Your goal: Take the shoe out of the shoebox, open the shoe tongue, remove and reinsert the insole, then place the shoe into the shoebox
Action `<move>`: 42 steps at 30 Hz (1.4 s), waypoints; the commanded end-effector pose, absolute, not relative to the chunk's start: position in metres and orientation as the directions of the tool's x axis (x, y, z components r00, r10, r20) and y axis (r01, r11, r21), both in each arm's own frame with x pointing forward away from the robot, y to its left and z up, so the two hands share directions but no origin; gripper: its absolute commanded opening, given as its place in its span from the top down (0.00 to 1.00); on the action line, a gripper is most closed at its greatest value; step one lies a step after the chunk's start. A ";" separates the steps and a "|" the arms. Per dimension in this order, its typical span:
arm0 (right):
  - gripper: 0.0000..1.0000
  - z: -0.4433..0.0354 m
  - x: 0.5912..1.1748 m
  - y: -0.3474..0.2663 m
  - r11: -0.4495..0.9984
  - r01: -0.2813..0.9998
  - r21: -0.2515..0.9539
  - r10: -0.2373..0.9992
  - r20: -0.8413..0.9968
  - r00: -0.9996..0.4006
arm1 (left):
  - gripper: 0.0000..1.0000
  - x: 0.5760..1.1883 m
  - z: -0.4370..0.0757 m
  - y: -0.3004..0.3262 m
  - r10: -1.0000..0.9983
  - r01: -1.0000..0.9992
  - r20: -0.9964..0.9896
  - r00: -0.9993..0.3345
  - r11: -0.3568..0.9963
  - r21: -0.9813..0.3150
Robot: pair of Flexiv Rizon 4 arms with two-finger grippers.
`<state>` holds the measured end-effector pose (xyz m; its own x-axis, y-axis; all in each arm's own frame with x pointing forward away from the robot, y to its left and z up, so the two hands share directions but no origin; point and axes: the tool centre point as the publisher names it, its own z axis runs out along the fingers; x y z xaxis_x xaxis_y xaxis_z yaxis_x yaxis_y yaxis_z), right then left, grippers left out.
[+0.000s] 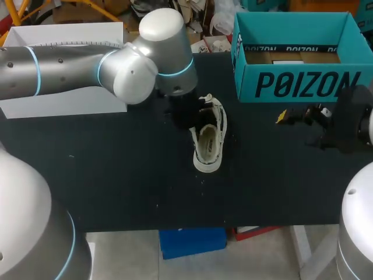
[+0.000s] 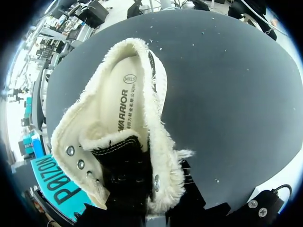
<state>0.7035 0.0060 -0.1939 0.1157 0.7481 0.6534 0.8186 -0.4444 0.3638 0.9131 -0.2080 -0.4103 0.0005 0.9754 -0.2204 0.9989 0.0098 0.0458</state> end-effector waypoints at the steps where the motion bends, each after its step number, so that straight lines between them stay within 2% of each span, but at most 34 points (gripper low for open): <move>1: 0.00 -0.193 0.704 0.006 -0.444 0.819 0.363 0.749 0.653 0.117 | 1.00 0.911 -0.400 -0.210 0.971 0.998 -0.238 0.022 -0.010 0.054; 9: 0.00 -0.193 0.704 0.006 -0.444 0.819 0.363 0.749 0.653 0.117 | 1.00 0.894 -0.345 -0.206 0.955 0.996 -0.285 0.077 -0.060 0.067; 20: 0.00 -0.193 0.704 0.006 -0.444 0.819 0.363 0.749 0.653 0.117 | 1.00 0.881 -0.255 -0.191 0.929 0.987 -0.360 0.083 -0.026 0.160; 38: 0.00 -0.193 0.704 0.006 -0.444 0.819 0.363 0.749 0.653 0.117 | 1.00 0.881 -0.255 -0.191 0.929 0.987 -0.360 0.083 -0.026 0.160; 42: 0.00 -0.193 0.704 0.006 -0.444 0.819 0.363 0.749 0.653 0.117 | 1.00 0.905 -0.247 -0.190 0.912 0.985 -0.392 -0.122 0.161 0.068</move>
